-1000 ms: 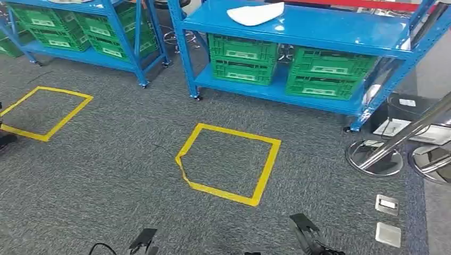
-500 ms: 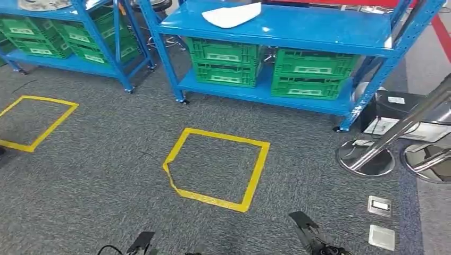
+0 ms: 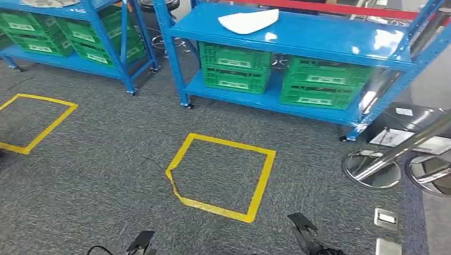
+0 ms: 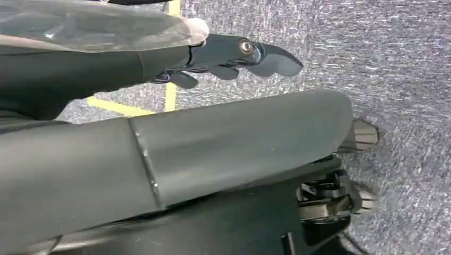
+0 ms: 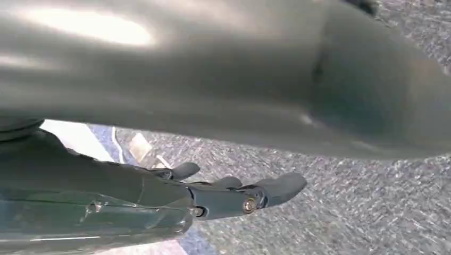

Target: Take the parts from the cabinet and place them on the table.

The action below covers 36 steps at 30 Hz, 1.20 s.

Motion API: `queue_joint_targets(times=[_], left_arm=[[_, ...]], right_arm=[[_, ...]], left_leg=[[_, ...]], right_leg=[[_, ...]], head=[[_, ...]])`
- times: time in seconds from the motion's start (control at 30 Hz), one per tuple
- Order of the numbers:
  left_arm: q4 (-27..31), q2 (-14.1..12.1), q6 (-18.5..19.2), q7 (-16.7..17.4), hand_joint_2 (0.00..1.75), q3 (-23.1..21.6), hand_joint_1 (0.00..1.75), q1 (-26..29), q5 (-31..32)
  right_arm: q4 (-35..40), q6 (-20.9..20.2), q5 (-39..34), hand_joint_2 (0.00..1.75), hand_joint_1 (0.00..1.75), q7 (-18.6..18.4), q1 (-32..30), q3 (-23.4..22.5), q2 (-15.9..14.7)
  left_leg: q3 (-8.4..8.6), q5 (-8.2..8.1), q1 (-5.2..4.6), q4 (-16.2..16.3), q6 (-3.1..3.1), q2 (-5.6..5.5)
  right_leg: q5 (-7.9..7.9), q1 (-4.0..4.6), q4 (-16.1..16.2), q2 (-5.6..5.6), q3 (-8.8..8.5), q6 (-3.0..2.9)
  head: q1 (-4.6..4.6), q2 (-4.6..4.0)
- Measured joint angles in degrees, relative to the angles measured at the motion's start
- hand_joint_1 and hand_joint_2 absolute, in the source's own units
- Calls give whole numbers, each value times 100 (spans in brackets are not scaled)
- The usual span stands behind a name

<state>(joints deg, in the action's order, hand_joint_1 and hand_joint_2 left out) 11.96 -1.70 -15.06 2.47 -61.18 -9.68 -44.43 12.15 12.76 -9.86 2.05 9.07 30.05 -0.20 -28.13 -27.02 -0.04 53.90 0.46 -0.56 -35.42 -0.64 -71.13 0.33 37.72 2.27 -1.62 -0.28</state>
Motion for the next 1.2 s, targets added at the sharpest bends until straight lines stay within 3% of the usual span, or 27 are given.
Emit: queue_joint_targets(times=[0.03, 0.07, 0.1, 0.13, 0.17, 0.23, 0.3, 0.33, 0.4, 0.43, 0.47, 0.5, 0.6, 0.63, 0.67, 0.7, 0.73, 0.77, 0.8, 0.93, 1.2], left_arm=[[0, -4, 0, 2, 0, 0, 0, 5, 0], [0, -4, -2, 2, 0, 0, 0, 1, 0], [0, 4, -2, 0, 0, 0, 0, 1, 0], [0, 18, -2, 0, 0, 0, 0, -8, 0], [0, 13, -9, 0, 0, 0, 0, -30, 0], [0, 13, -9, -2, 0, 0, 0, -25, -2], [0, 11, -13, -2, 0, 0, 0, -24, -2], [0, 13, -13, -2, 0, 0, 0, -40, -2], [0, 9, -13, -2, 0, 0, 0, -52, -2], [0, 9, -13, 0, 0, 0, 0, -45, -2], [0, 9, -13, 2, 0, 0, 0, -36, -2], [0, 9, -13, 7, 0, 0, 0, -22, -4], [0, -5, -13, -15, 0, 0, 0, -31, -9], [0, -2, -7, -28, 0, 0, 0, -40, -11], [0, -2, 2, -55, 0, 0, 0, -49, -15], [0, -2, 7, -74, 0, 0, 0, -40, -18], [0, 2, 9, -83, 0, 0, 0, -24, -17], [0, -7, 7, -90, 0, 0, 0, -11, -20], [0, -4, 7, -101, 0, 0, 0, -12, -20], [0, -4, 7, -120, 0, 0, 0, -19, -20], [0, -17, -11, -120, 0, 0, 0, -21, -20]], right_arm=[[0, 4, -2, 0, 0, 0, 4, 0, 0], [0, 7, -2, 0, 0, 2, 11, 0, 0], [0, 9, -2, 0, 0, 4, 13, 0, -11], [-4, 15, -15, 0, 0, 7, 12, 0, -24], [0, 13, -13, 0, 0, 15, 16, 2, -22], [0, 17, -15, 0, 0, 20, -7, 2, -22], [0, 17, -15, 0, 0, 39, 0, 0, -11], [0, 26, -15, 0, 0, 42, 17, -2, -20], [0, 39, -15, 0, 0, 50, 37, -4, -20], [0, 37, -15, 0, 0, 50, 30, -2, -20], [0, 33, -15, 0, 0, 50, 15, -2, -20], [0, 33, -15, 0, 0, 50, 6, -2, -20], [0, 35, -15, 0, 0, 52, 16, -2, -17], [0, 39, -15, 0, 0, 63, 24, -2, -20], [2, 44, -39, 0, 0, 78, 28, -2, -20], [0, 44, -70, 0, 0, 87, 28, -2, -20], [0, 44, -96, 0, 0, 101, 21, -2, -20], [0, 59, -105, 0, 0, 109, 19, -2, -20], [0, 61, -116, 0, 0, 120, 21, -2, -20], [2, 107, -288, 0, 0, 199, 23, -2, -13], [2, 111, -315, 0, 0, 199, 20, -4, -13]], left_leg=[[89, -56, -15, 0, -7, -5], [182, -117, -29, 0, -12, -4], [219, -180, -31, -12, -17, 1], [250, -215, -49, 24, -42, -1], [194, -231, -36, 4, -69, -9], [255, -213, -33, 8, -117, -3], [209, -253, -51, 237, -150, 3], [-2, -365, -37, 612, -193, 11], [-606, -769, 22, 1540, -267, 12], [-833, -920, 31, 1833, -288, 13], [-973, -919, 40, 1923, -303, 14], [-974, -736, 48, 1745, -312, 15], [-389, 255, 65, 180, -291, 18], [-360, 225, 46, -10, -278, 21], [-377, 71, 23, -1, -228, 25], [-373, 230, 17, 4, -184, 19], [-363, 285, 36, -20, -221, 15], [-355, 280, 29, -14, -230, 12], [-355, 282, 10, -14, -215, 12], [-359, 248, -33, 8, -134, 8], [-358, 193, -85, 57, -26, 9]], right_leg=[[297, 26, 406, 0, -87, -52], [706, 61, 889, 0, -213, -121], [1223, 95, 1373, -8, -289, -202], [1165, 131, 1419, -20, -174, -237], [1186, 136, 1436, -15, -280, -260], [1228, 139, 1484, -19, -297, -321], [1233, 66, 1613, 0, -475, -341], [1221, 58, 1645, -4, -512, -360], [1188, 56, 1649, 0, -530, -376], [1167, 56, 1648, 0, -542, -376], [1147, 54, 1647, 5, -561, -371], [1129, 51, 1645, 13, -585, -362], [1069, 42, 1644, 27, -675, -313], [1053, 69, 1625, 31, -688, -285], [1051, 69, 1635, 37, -649, -255], [1030, 65, 1633, 37, -641, -214], [947, 105, 1592, 25, -641, -307], [995, 87, 1590, 23, -637, -430], [1011, 84, 1603, 29, -647, -367], [1006, 39, 1645, 26, -678, -220], [986, -39, 1668, 34, -703, -63]], head=[[26, 0], [63, 0], [76, 0], [17, 0], [52, 0], [59, 0], [76, 0], [24, 0], [-22, 0], [-26, 0], [-37, 0], [-55, 0], [-100, 0], [-107, 0], [-98, 0], [-83, 0], [-68, 0], [-33, 0], [-6, 0], [26, 0], [41, 0]])
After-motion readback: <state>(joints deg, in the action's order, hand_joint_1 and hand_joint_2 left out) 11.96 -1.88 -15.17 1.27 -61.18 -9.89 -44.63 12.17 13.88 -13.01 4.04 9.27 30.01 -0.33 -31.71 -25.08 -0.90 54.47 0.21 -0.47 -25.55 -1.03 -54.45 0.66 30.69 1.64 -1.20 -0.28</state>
